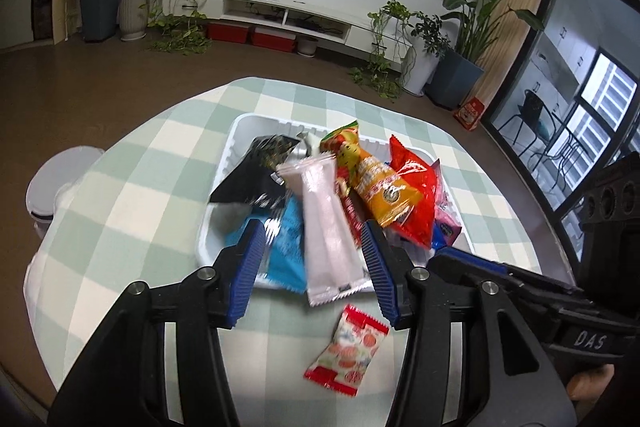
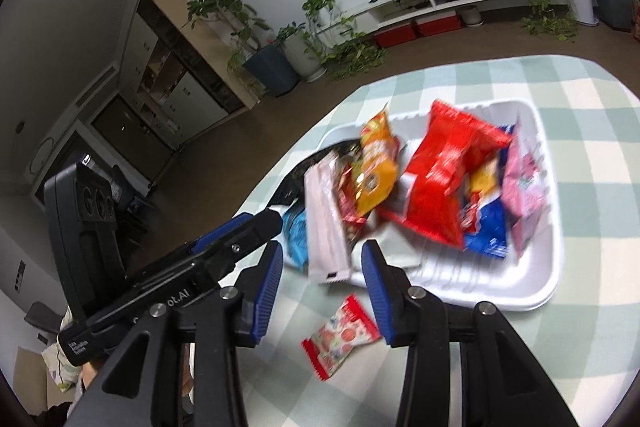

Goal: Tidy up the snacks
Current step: 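Open both tools to drop the bag and bar into the tray, then grasp the red-white candy packet with the left tool while the right tool grasps the clear nut bag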

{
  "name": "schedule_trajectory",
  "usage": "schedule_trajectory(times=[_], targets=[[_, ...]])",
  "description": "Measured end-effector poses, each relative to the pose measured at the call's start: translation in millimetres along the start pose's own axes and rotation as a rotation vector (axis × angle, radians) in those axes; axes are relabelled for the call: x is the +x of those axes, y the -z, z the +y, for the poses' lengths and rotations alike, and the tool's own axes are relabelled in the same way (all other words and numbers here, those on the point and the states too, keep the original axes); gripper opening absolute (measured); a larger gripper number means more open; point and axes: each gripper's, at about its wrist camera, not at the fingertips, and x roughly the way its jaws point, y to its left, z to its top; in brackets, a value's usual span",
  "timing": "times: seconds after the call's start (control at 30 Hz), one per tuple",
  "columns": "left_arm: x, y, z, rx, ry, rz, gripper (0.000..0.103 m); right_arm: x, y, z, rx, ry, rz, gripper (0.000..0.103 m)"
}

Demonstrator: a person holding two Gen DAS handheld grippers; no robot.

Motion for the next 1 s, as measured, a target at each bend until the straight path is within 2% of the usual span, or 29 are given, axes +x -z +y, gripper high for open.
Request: schedule_trajectory(times=[0.3, 0.53, 0.67, 0.8, 1.0], targets=[[-18.4, 16.9, 24.1, -0.044, -0.025, -0.004, 0.048, 35.0, 7.1, 20.3, -0.065, -0.017, 0.087, 0.045], [-26.9, 24.7, 32.9, -0.039, -0.014, 0.007, 0.048, 28.3, 16.3, 17.7, -0.098, 0.022, 0.101, 0.046], [-27.0, 38.3, 22.4, 0.025, 0.008, 0.035, 0.051, 10.7, 34.7, 9.1, -0.104, 0.062, 0.109, 0.048], [-18.2, 56.4, 3.9, 0.120, 0.039, 0.096, 0.051, -11.4, 61.6, 4.6, -0.112, 0.093, 0.128, 0.051], [-0.1, 78.3, -25.0, 0.231, 0.076, 0.164, 0.051, -40.9, 105.5, 11.7, -0.164, 0.116, 0.159, 0.058]])
